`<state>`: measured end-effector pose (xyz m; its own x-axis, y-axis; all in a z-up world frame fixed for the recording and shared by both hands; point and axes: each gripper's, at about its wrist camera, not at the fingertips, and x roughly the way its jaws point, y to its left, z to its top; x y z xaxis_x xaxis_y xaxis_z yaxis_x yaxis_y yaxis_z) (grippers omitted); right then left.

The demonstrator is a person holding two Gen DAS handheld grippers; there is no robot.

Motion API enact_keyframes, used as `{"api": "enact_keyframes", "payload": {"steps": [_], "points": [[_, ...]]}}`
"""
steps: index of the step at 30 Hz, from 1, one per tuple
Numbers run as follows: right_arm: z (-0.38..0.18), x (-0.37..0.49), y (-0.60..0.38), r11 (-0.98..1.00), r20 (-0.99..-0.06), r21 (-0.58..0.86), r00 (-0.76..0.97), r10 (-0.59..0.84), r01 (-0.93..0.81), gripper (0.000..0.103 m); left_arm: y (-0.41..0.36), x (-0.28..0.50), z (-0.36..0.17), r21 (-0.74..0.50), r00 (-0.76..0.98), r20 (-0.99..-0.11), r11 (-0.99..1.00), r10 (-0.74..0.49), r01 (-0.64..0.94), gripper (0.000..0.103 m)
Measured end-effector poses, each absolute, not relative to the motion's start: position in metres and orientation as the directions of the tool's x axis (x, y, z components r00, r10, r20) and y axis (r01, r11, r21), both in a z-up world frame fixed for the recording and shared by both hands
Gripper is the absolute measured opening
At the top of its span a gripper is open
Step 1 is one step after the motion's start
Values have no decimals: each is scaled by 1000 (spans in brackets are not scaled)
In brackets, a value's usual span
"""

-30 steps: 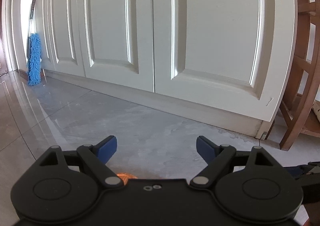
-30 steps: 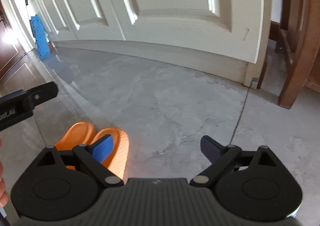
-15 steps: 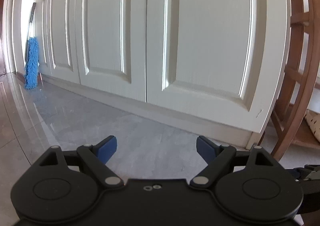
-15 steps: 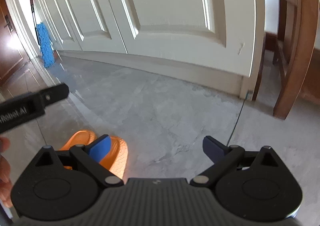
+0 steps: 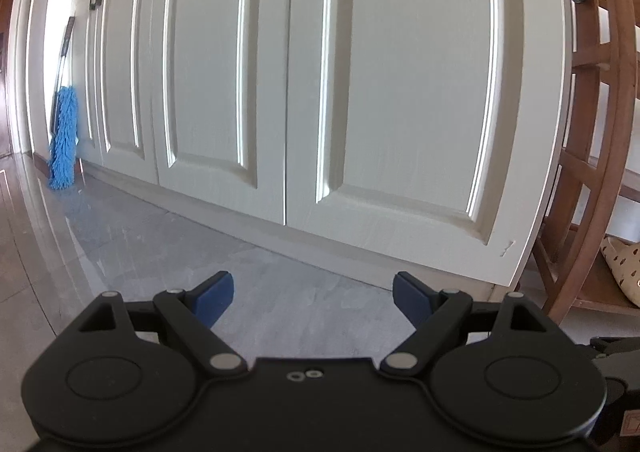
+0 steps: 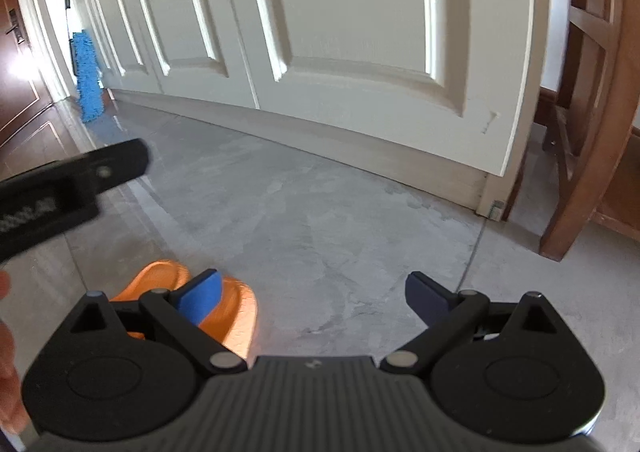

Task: Organize scattered shoes
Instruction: 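Lower the open right gripper onto the orange slides' heels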

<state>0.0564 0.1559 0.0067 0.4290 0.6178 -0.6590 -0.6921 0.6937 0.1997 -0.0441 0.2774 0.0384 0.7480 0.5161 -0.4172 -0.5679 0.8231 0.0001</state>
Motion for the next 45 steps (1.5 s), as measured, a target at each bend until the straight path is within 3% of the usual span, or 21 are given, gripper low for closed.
{"api": "enact_keyframes", "payload": {"steps": [37, 45], "points": [[6, 66, 154, 716, -645, 127, 491, 585, -687, 99, 284, -50, 38, -21, 753, -425, 826, 502, -563, 87], [9, 58, 143, 673, -563, 162, 492, 663, -722, 99, 284, -55, 49, -58, 785, -370, 830, 498, -554, 87]]}}
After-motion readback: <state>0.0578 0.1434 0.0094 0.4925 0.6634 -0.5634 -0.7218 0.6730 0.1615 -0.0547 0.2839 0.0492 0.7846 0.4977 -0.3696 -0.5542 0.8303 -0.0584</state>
